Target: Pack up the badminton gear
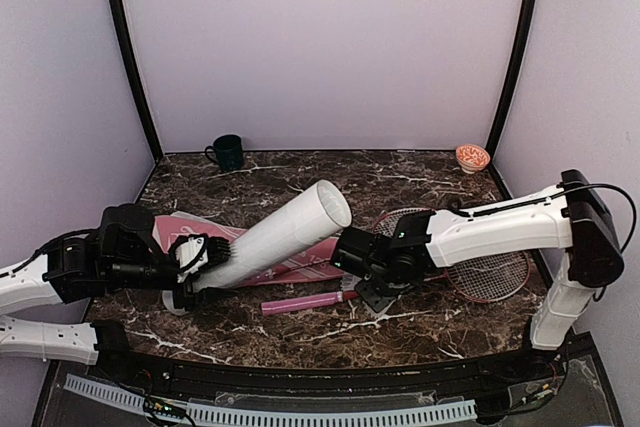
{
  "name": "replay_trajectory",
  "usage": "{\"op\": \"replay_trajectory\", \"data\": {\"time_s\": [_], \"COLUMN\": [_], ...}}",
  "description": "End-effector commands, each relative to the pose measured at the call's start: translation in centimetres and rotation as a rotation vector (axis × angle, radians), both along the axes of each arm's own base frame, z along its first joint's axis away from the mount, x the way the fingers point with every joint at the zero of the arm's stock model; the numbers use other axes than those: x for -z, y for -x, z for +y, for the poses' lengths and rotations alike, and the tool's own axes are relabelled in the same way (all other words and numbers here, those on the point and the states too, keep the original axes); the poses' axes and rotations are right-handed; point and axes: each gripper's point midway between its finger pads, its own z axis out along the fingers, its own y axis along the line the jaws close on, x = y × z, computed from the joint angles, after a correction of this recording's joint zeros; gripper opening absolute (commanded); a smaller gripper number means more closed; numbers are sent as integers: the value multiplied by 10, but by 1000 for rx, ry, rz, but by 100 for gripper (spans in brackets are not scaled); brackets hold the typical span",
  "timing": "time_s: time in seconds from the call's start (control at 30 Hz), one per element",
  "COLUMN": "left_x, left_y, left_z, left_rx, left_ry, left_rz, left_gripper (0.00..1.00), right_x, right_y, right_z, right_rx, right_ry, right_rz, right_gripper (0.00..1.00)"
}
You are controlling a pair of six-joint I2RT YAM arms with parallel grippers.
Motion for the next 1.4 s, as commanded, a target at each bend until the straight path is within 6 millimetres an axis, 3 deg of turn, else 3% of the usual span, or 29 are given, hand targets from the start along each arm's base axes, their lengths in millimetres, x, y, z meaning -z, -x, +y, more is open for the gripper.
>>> {"op": "replay_trajectory", "data": {"time_s": [0.0, 0.13, 0.2, 0.3, 0.43, 0.47, 0.6, 0.73, 0.87, 1.0, 1.17, 1.37], "left_x": [-9, -7, -7, -7, -10, -11, -12, -10, -13, -16, -15, -16], "left_y": [-1, -1, -1, 0, 1, 0, 1, 3, 2, 3, 3, 4], "left_z": [-5, -5, -4, -4, -4, -3, -4, -7, -10, -12, -13, -14], "left_rx": [10, 9, 6, 10, 11, 7, 14, 25, 34, 44, 51, 54], "left_ry": [46, 46, 47, 51, 63, 68, 77, 77, 84, 91, 91, 97], "left_rz": [-22, -21, -20, -21, -27, -31, -31, -18, -22, -27, -27, -23], "left_gripper": [33, 33, 33, 32, 32, 32, 32, 32, 33, 33, 33, 33], "right_x": [-14, -29, -40, -72, -139, -150, -221, -282, -326, -355, -375, -375], "right_y": [-1, 1, 0, -4, -12, -15, -20, 0, 22, 40, 58, 68], "right_z": [-6, -8, -12, -20, -21, -28, -45, -45, -36, -21, -8, 13], "right_rx": [4, -5, -5, -6, -10, -6, -28, -160, -285, -402, -521, -614], "right_ry": [1, -32, -49, -117, -376, -433, -708, -942, -1125, -1268, -1381, -1443], "right_rz": [-40, -46, -64, -110, -181, -195, -282, -317, -332, -299, -249, -144], "right_gripper": [20, 0, 0, 0, 0, 0, 0, 0, 0, 0, 0, 0]}}
